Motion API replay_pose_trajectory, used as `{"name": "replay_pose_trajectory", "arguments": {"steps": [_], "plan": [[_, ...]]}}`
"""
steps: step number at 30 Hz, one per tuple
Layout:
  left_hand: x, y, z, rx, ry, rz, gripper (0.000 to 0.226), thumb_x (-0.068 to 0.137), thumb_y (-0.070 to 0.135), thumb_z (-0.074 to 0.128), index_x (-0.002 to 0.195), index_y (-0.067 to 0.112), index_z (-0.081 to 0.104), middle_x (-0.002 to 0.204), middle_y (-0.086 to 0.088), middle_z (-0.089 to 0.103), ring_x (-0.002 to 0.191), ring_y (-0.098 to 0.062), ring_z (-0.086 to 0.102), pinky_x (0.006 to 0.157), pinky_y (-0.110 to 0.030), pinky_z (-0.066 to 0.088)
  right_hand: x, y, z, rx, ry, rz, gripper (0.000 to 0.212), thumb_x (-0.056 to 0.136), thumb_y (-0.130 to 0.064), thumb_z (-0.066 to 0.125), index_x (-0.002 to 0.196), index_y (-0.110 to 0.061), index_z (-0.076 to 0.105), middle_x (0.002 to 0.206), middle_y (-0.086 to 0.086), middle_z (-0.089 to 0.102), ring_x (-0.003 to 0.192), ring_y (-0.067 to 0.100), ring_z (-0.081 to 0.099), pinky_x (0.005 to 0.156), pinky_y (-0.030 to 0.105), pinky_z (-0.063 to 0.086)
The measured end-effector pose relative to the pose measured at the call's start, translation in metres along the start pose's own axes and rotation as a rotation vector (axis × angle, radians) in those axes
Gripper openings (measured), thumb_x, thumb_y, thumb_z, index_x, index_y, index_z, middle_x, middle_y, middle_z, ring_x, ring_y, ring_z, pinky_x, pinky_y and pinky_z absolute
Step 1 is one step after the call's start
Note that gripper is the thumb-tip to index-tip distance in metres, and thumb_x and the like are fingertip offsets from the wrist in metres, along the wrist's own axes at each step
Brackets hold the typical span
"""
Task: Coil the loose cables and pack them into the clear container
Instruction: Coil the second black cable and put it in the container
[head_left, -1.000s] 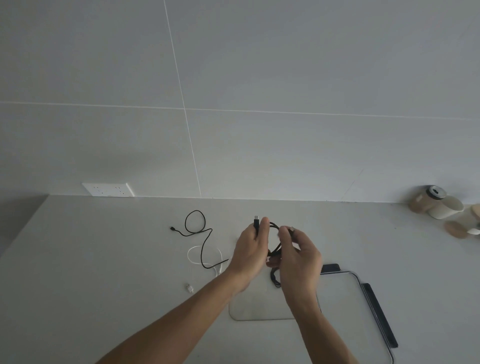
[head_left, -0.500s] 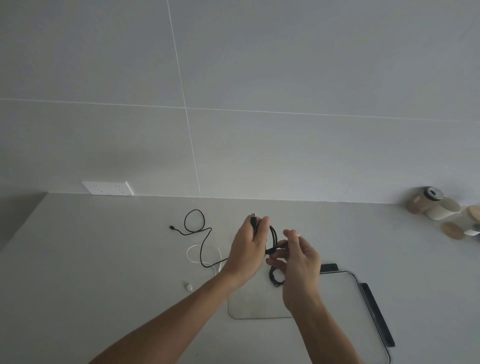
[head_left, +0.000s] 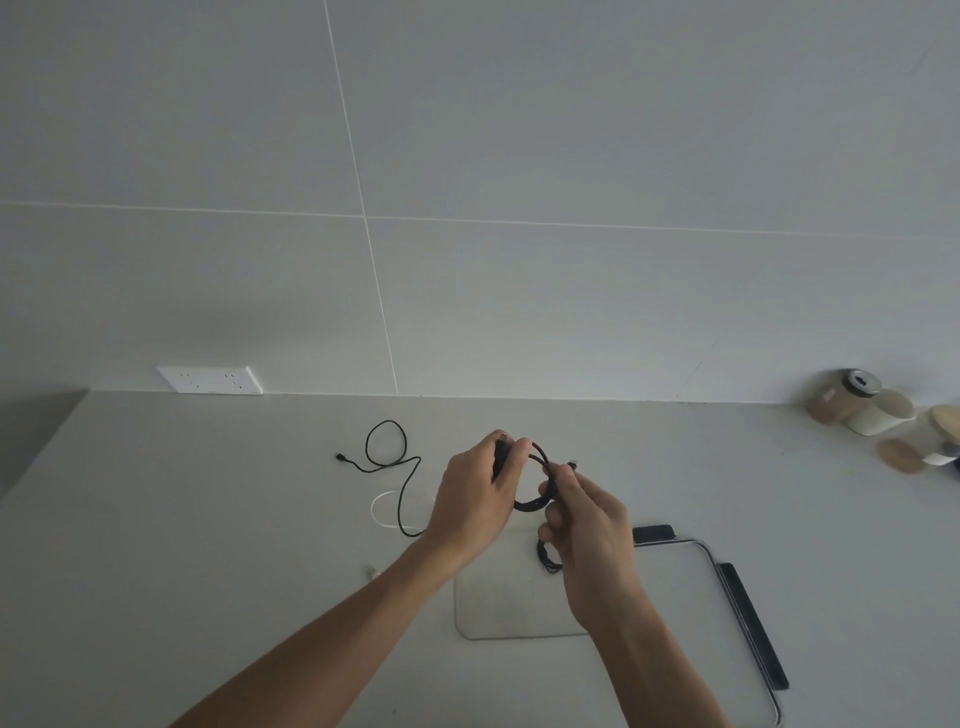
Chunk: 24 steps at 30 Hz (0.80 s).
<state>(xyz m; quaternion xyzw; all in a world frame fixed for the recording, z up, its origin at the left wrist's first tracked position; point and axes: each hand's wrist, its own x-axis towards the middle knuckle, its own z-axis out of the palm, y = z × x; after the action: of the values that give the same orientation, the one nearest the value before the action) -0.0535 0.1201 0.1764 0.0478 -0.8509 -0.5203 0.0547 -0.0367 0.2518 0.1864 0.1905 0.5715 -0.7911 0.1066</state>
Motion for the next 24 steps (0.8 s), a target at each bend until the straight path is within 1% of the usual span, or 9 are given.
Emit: {"name": "replay_pose_trajectory", "arguments": {"steps": [2,4,8,9,11,14,18,21,24], "plan": [[0.003,-0.002,0.003,0.063,0.002,-0.047,0.049,0.102,0.05,0.047,0.072,0.011,0.054,0.058,-0.004,0.052,0.052,-0.014,0.042,0.055,-0.036,0.04,0.002,0.0,0.001,0.045,0.032,0.008,0.025,0.104,-0.017,0.059,0.095,0.001,0.074,0.074,0.005,0.058,0.05,0.013,0.037,0.047,0.025,0.04],[0.005,-0.003,0.004,0.089,-0.038,-0.074,0.05,0.102,0.05,0.046,0.077,0.008,0.058,0.059,-0.003,0.055,0.052,-0.014,0.045,0.056,-0.036,0.041,0.003,0.002,0.001,0.077,0.042,0.006,0.025,0.105,-0.017,0.056,0.104,-0.002,0.076,0.075,0.006,0.059,0.051,0.014,0.041,0.048,0.027,0.042],[0.004,0.001,-0.004,0.031,-0.128,0.079,0.021,0.103,0.042,0.05,0.112,0.024,0.057,0.066,0.006,0.051,0.059,-0.009,0.047,0.06,-0.026,0.042,0.003,0.002,-0.003,-0.024,-0.005,-0.039,0.028,0.106,-0.018,0.054,0.101,-0.005,0.078,0.076,0.007,0.062,0.052,0.016,0.044,0.051,0.032,0.044],[0.004,0.002,-0.007,0.039,-0.142,0.13,0.017,0.102,0.04,0.053,0.113,0.027,0.057,0.065,0.007,0.048,0.059,-0.01,0.044,0.058,-0.022,0.039,0.004,0.001,-0.004,-0.065,-0.009,-0.055,0.027,0.106,-0.017,0.054,0.1,-0.004,0.077,0.076,0.007,0.062,0.051,0.017,0.044,0.051,0.033,0.043],[0.005,0.001,-0.01,0.064,-0.151,0.181,0.012,0.102,0.037,0.056,0.105,0.026,0.059,0.063,0.008,0.046,0.057,-0.01,0.041,0.055,-0.018,0.034,0.006,-0.001,-0.006,-0.141,-0.012,-0.079,0.026,0.105,-0.017,0.054,0.098,-0.003,0.074,0.076,0.005,0.062,0.049,0.018,0.043,0.049,0.031,0.041],[0.006,-0.001,-0.011,0.103,-0.117,0.174,0.018,0.102,0.036,0.055,0.096,0.019,0.057,0.06,0.009,0.049,0.054,-0.011,0.045,0.053,-0.017,0.032,0.005,0.0,-0.005,-0.243,-0.054,-0.115,0.023,0.105,-0.017,0.053,0.099,-0.002,0.069,0.076,0.003,0.063,0.046,0.018,0.044,0.047,0.031,0.039],[0.006,-0.005,-0.006,0.215,-0.079,0.142,0.028,0.104,0.042,0.05,0.087,0.019,0.051,0.053,0.006,0.044,0.05,-0.014,0.042,0.049,-0.021,0.029,0.003,0.005,-0.002,-0.335,-0.058,-0.159,0.02,0.105,-0.017,0.053,0.097,-0.006,0.067,0.075,0.002,0.065,0.045,0.017,0.045,0.045,0.028,0.038],[0.003,-0.006,-0.001,0.112,-0.101,0.073,0.029,0.104,0.041,0.049,0.086,0.019,0.051,0.054,0.005,0.042,0.049,-0.013,0.037,0.05,-0.024,0.03,0.003,0.005,-0.001,-0.327,-0.028,-0.152,0.022,0.105,-0.017,0.052,0.096,-0.008,0.071,0.071,0.001,0.066,0.044,0.017,0.045,0.047,0.03,0.039],[0.002,-0.002,0.001,-0.034,-0.129,-0.025,0.032,0.102,0.045,0.051,0.083,0.019,0.052,0.058,0.005,0.044,0.05,-0.014,0.038,0.052,-0.034,0.039,0.003,0.003,-0.003,-0.32,0.001,-0.164,0.024,0.105,-0.017,0.053,0.093,-0.008,0.072,0.074,0.003,0.068,0.04,0.017,0.045,0.046,0.029,0.039]]}}
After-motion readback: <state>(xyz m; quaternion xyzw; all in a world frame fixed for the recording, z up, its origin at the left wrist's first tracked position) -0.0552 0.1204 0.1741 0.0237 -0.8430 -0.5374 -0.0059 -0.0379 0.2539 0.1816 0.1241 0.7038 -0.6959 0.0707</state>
